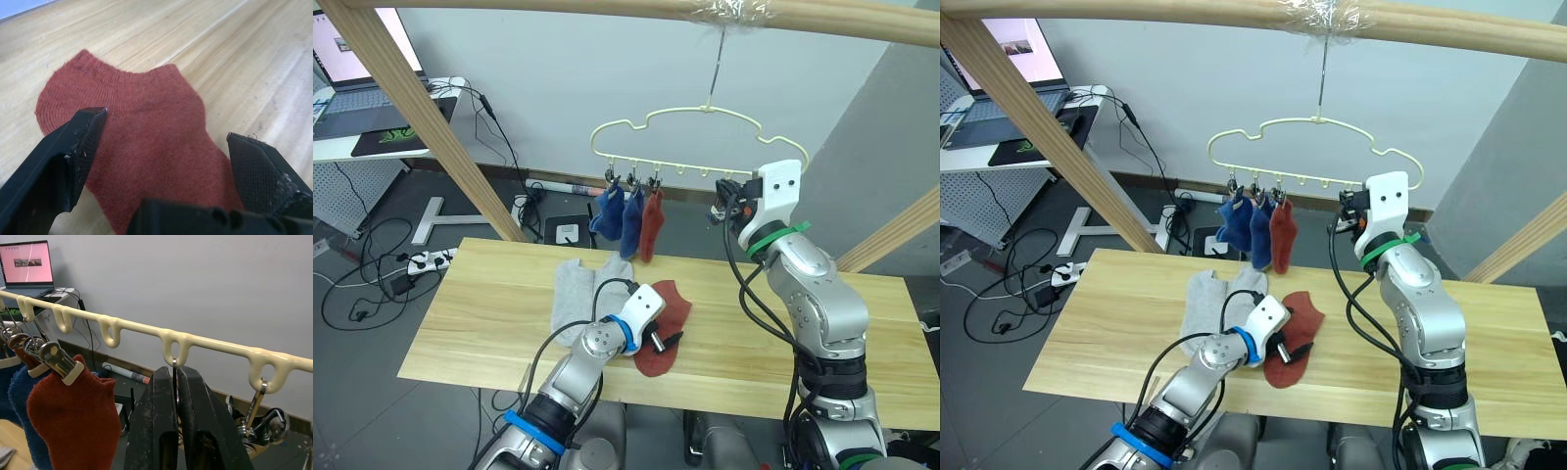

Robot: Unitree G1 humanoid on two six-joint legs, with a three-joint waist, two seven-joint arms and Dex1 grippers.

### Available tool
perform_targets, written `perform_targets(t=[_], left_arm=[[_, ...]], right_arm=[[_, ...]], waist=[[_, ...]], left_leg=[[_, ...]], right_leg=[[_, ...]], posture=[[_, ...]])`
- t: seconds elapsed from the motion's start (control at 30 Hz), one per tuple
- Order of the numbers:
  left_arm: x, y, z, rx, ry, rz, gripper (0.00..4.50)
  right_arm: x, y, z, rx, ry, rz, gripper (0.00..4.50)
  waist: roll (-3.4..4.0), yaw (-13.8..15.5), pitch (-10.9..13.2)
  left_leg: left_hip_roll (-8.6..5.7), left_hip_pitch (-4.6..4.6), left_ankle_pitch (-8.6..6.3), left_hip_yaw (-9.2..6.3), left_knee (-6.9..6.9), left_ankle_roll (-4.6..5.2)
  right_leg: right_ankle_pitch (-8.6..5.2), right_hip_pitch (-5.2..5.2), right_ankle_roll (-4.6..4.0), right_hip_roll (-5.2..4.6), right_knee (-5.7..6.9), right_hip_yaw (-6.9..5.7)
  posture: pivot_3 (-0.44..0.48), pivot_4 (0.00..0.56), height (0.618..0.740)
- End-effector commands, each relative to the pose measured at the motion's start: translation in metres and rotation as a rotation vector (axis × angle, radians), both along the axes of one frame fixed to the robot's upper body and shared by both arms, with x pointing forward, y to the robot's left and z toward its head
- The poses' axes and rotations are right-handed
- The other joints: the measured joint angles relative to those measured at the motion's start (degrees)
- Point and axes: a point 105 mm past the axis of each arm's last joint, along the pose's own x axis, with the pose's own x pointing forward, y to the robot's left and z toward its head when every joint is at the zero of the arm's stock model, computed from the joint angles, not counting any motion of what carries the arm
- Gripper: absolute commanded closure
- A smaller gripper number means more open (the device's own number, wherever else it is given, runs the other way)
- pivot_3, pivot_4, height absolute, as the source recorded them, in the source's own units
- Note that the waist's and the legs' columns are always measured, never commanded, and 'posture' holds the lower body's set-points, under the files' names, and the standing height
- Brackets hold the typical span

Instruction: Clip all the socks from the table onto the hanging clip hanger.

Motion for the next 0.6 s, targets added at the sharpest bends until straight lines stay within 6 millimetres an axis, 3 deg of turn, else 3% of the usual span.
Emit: perform_targets(t=[0.03, 0.2, 0.33, 0.43, 0.6], left_arm=[[-0.001, -0.008, -0.004, 0.002, -0.010, 0.013, 0.02], [0.001, -0.015, -0.007, 0.014, -0.023, 0.010, 0.02], [-0.003, -0.014, -0.024, 0.084, 0.018, -0.022, 0.02], [-0.009, -0.010, -0.034, 0.116, 0.049, -0.049, 0.65], [-0.014, -0.003, -0.039, 0.122, 0.066, -0.067, 2.11]], right_arm=[[-0.004, -0.003, -0.003, -0.002, 0.009, -0.021, 4.50], [-0.005, -0.005, -0.003, -0.003, 0.010, -0.028, 4.50], [-0.006, -0.006, -0.003, -0.007, 0.012, -0.036, 4.50], [-0.007, -0.007, -0.004, -0.010, 0.015, -0.040, 4.50], [-0.006, -0.008, -0.004, -0.012, 0.018, -0.042, 4.50]], waist=[[-0.01, 0.00, 0.00], [-0.01, -0.01, -0.01], [-0.02, -0.01, -0.06], [-0.03, -0.02, -0.19], [-0.04, -0.19, -0.22]], left_leg=[[0.00, 0.00, 0.00, 0.00, 0.02, 0.00], [0.00, 0.01, 0.01, 0.00, 0.04, 0.01], [-0.01, 0.02, 0.01, 0.00, 0.06, 0.01], [-0.02, 0.06, 0.01, 0.01, 0.06, 0.01], [-0.01, 0.11, 0.01, 0.00, 0.06, 0.02]], right_leg=[[0.00, 0.01, 0.00, 0.00, 0.00, 0.00], [0.02, 0.02, 0.02, 0.00, 0.02, 0.00], [0.03, 0.05, 0.03, 0.00, 0.01, 0.00], [0.04, 0.11, 0.04, 0.00, -0.01, 0.01], [0.04, 0.13, 0.04, 0.00, 0.02, 0.00]], posture=[[0.339, 0.238, 0.740], [0.333, 0.237, 0.740], [0.325, 0.239, 0.740], [0.322, 0.239, 0.740], [0.320, 0.244, 0.740]])
